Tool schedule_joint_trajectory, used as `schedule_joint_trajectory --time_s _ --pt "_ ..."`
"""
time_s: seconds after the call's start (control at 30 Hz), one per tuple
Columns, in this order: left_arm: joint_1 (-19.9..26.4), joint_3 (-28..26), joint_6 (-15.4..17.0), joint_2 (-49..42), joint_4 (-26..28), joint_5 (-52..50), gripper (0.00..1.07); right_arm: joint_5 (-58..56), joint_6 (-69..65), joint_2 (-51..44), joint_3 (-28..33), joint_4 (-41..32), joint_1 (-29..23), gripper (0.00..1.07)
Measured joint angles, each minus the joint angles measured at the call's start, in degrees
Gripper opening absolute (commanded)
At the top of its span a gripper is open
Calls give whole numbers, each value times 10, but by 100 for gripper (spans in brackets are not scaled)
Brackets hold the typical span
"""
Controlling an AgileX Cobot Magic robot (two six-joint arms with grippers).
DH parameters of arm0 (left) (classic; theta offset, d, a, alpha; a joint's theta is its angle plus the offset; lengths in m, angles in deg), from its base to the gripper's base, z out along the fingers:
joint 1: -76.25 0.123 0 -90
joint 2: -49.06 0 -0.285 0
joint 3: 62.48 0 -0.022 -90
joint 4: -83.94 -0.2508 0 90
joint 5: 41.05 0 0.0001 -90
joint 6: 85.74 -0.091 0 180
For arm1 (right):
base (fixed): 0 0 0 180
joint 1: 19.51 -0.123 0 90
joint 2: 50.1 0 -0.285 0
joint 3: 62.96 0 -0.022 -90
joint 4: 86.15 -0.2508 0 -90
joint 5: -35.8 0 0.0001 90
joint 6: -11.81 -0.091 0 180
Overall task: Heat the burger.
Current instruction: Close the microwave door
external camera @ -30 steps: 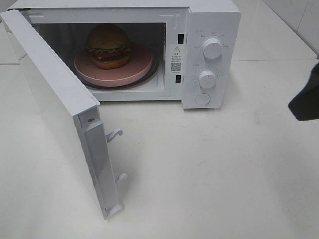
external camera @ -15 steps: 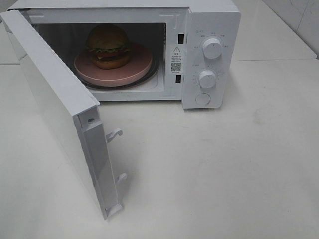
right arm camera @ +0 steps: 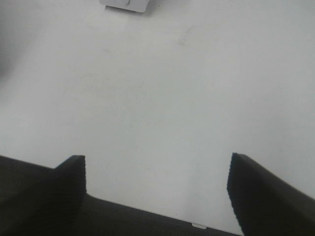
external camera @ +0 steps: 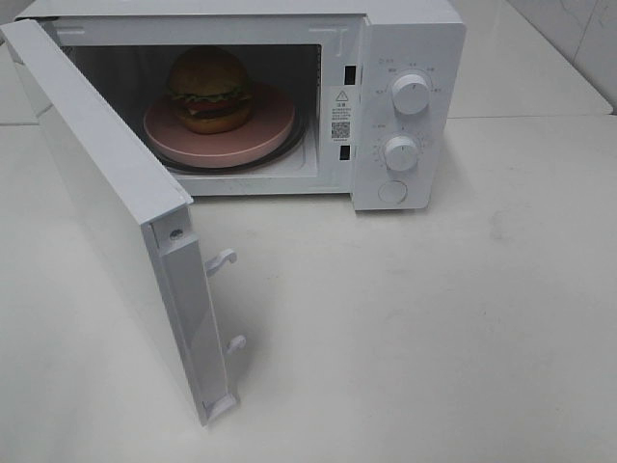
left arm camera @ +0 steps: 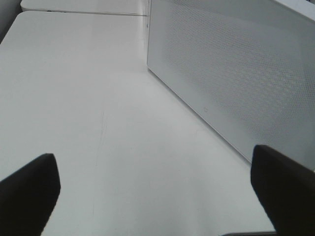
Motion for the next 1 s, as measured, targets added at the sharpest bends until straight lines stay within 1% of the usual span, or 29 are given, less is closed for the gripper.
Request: schedule_joint_trajectory --time_s 0.03,0.07,0.1,0.17,0.2,0.33,0.4,0.43,0.5,0.67,1.0 --pt "0 0 0 0 0 0 98 2 5 -28 11 -2 17 76" --pt "0 0 0 0 0 0 98 2 5 -28 11 -2 17 76" --pt "0 0 0 0 0 0 98 5 8 -58 22 -3 33 76" --pt "0 0 0 0 0 0 98 7 11 -74 28 -3 40 76" --pt "0 0 0 0 0 0 98 10 16 -101 40 -7 54 76" --pt "0 0 0 0 0 0 98 17 21 -136 59 -10 74 76" --pt "0 0 0 0 0 0 98 22 25 -175 86 -17 95 76" --pt "0 0 0 0 0 0 98 22 25 -175 86 -17 95 76" --pt "0 0 0 0 0 0 98 37 26 -198 104 -28 112 76" --pt "0 0 0 0 0 0 98 82 29 -214 119 -36 135 76" --pt "0 0 0 0 0 0 98 91 38 -214 127 -54 140 75"
